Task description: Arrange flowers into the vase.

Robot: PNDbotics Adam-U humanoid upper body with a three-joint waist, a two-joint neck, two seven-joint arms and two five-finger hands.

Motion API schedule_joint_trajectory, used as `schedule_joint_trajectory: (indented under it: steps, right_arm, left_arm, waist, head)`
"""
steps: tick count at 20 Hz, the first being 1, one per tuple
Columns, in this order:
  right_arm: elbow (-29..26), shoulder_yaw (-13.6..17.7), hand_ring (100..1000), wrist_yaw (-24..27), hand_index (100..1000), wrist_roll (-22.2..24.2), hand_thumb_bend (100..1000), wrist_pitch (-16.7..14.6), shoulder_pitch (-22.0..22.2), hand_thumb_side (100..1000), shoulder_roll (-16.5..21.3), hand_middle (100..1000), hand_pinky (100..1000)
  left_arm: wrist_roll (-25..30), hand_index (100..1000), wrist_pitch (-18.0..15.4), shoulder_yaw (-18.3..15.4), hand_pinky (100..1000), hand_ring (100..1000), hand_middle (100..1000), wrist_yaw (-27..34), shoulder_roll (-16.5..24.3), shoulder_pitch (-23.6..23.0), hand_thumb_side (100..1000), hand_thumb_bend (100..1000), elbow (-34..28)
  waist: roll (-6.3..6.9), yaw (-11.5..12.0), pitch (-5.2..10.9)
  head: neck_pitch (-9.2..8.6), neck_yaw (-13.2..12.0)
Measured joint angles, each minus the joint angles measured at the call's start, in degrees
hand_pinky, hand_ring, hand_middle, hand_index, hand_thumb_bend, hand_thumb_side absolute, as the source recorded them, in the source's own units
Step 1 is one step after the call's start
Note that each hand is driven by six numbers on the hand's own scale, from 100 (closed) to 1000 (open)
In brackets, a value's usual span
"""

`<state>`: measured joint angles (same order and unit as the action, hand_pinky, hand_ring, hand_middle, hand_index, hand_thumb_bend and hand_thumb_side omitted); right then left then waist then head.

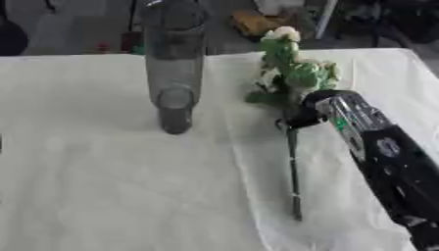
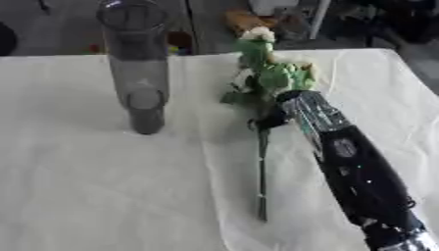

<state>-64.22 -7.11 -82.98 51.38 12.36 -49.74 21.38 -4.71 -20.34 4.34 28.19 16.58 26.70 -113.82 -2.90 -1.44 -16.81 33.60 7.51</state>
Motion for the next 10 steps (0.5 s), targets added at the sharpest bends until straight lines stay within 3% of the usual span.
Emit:
schedule_joint_trajectory:
  steps: [3,5,7,10]
  right_arm:
    - [0.41,0.03,688,-2.15,885,-0.03,357,0.1,-0.17,1000,-0.45,696,477]
    - [0.67,0.03,680,-3.51,865,-0.07,432,0.13,-0.19,1000,-0.63,679,478]
    - [1.03,0.02,671,-4.92,850,-0.11,341,0.09,-0.24,1000,-0.94,666,474]
    - [1.41,0.01,651,-6.7,808,-0.2,395,-0.05,-0.25,1000,-1.08,623,461]
  left_arm:
    - [0.06,915,0.06,0.0,856,802,871,0.0,0.0,0.0,830,100,0.0]
    - [0.12,915,0.12,0.01,857,802,870,0.0,-0.01,0.0,829,100,0.0]
    - [0.2,915,0.12,0.06,857,802,869,-0.01,-0.01,0.0,829,100,0.0]
    - [0.37,915,-0.02,0.25,857,802,867,-0.01,-0.02,0.0,828,100,0.0]
  waist:
    - [-0.02,-0.05,0.0]
    - [-0.02,-0.11,-0.01]
    - [-0.02,-0.15,-0.01]
    - [-0.02,-0.15,-0.01]
  head:
    - [0.0,0.17]
    - [0.0,0.2]
    - [0.0,0.24]
    - [-0.02,0.59]
